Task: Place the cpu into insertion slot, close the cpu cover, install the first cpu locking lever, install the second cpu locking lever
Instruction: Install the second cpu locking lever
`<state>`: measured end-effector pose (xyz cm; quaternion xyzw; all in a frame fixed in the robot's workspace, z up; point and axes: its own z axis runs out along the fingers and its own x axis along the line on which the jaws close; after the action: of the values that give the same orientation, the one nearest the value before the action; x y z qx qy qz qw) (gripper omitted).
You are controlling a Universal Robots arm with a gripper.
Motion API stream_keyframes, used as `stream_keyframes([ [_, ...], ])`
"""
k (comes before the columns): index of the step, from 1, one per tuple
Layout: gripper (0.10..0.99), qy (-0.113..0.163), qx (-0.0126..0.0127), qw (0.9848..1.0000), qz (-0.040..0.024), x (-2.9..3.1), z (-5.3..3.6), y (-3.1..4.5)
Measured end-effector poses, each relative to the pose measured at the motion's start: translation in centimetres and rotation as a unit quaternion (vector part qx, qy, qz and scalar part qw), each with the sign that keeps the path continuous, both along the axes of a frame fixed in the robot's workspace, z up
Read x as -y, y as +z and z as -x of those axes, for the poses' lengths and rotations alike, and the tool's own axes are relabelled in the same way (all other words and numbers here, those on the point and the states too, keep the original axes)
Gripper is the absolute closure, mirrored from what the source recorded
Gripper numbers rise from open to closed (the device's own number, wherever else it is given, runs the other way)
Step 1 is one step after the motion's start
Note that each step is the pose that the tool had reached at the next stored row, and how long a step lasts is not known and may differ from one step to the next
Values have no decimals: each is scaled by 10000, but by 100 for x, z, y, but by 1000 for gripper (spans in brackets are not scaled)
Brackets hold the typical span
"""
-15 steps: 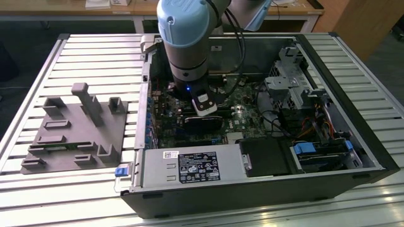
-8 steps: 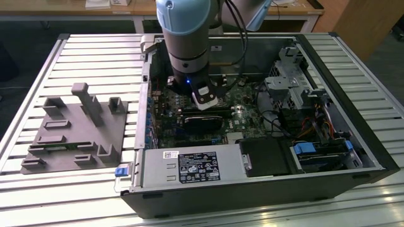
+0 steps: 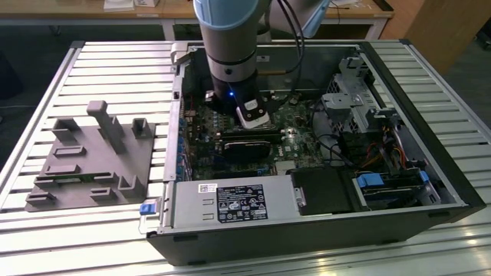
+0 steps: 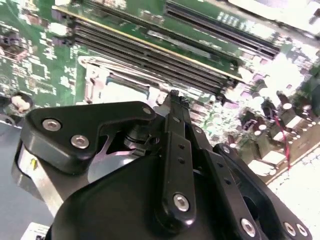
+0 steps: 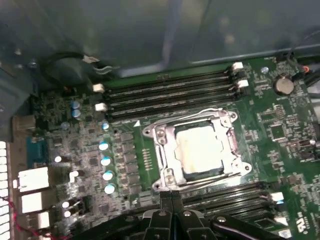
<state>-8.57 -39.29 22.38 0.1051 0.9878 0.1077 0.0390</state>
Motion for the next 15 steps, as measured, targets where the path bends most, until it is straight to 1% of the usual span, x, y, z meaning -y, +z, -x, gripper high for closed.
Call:
stream_keyframes([
  [7, 980, 0, -18, 10000, 0, -8, -266, -3],
  [9, 980, 0, -20, 10000, 9, -19, -316, -4],
  [10, 980, 0, -20, 10000, 23, -32, -331, -4],
  [12, 980, -1, -20, 10000, 68, -82, -347, -9],
  [15, 980, -1, -21, 9998, 178, -183, -353, -16],
])
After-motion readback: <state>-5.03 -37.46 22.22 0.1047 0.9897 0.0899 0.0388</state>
